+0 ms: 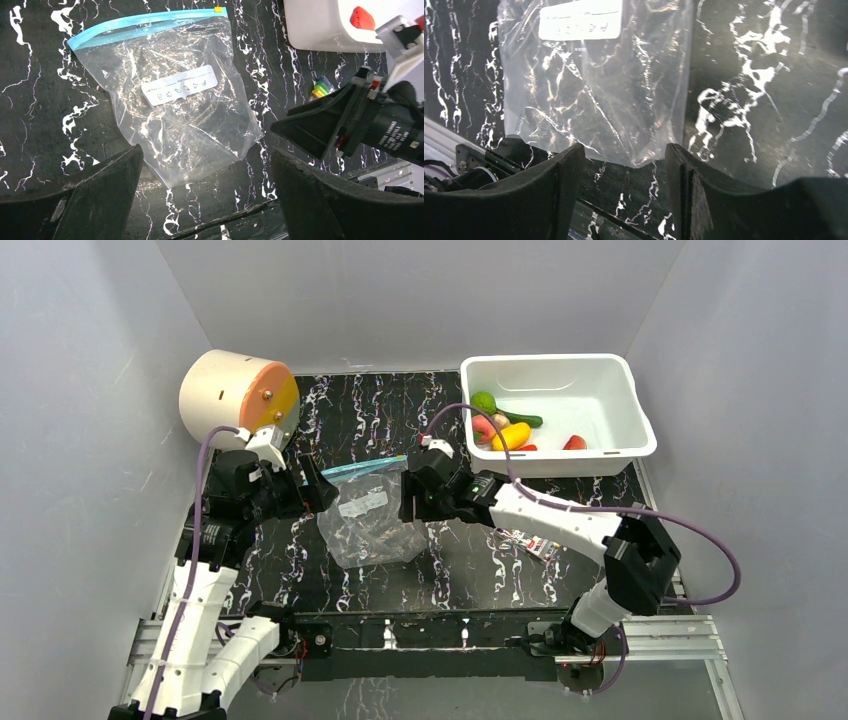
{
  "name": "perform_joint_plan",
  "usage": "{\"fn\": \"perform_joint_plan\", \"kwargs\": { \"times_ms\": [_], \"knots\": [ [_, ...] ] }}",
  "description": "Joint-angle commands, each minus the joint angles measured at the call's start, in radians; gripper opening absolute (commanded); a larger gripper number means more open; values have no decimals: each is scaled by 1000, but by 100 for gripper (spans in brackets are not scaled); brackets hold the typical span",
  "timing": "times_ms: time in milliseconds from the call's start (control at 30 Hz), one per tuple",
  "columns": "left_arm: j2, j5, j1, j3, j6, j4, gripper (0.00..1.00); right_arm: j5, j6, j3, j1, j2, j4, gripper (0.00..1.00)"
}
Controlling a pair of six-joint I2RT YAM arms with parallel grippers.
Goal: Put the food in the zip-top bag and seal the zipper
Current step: Pick up the zipper food storage bag at the center of the board.
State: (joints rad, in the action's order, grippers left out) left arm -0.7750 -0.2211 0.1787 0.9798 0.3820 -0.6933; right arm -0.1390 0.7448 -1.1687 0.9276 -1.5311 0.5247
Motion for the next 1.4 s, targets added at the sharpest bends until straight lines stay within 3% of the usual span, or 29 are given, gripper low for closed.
{"fn": "perform_joint_plan", "kwargs": {
  "times_ms": [0, 467, 567, 667, 767, 1000, 1167, 1367],
  "knots": [
    [29, 12, -4, -24, -6, -9, 98, 102, -68, 4, 6, -48, -175, 56],
    [103, -28, -4, -82, 12, 63, 98, 30, -236, -15, 7, -255, -207, 54],
    [114, -30, -4, -97, 4, 70, 96, 37, -258, -24, 7, -280, -203, 38],
    [123, -59, -4, -126, 0, 109, 92, 20, -303, -47, 6, -271, -179, 14],
    [111, -121, -4, -153, -22, 165, 90, 14, -391, -49, 7, -219, -174, 0],
    [120, -182, -5, -183, -122, 282, 88, 14, -602, -1, 7, -28, -141, 0],
    [92, -237, -4, -169, -255, 317, 89, 175, -816, 48, 7, 139, -120, 0],
    [41, -375, -4, -149, -280, 340, 89, 277, -990, 74, 7, 330, -66, 0]
  ]
}}
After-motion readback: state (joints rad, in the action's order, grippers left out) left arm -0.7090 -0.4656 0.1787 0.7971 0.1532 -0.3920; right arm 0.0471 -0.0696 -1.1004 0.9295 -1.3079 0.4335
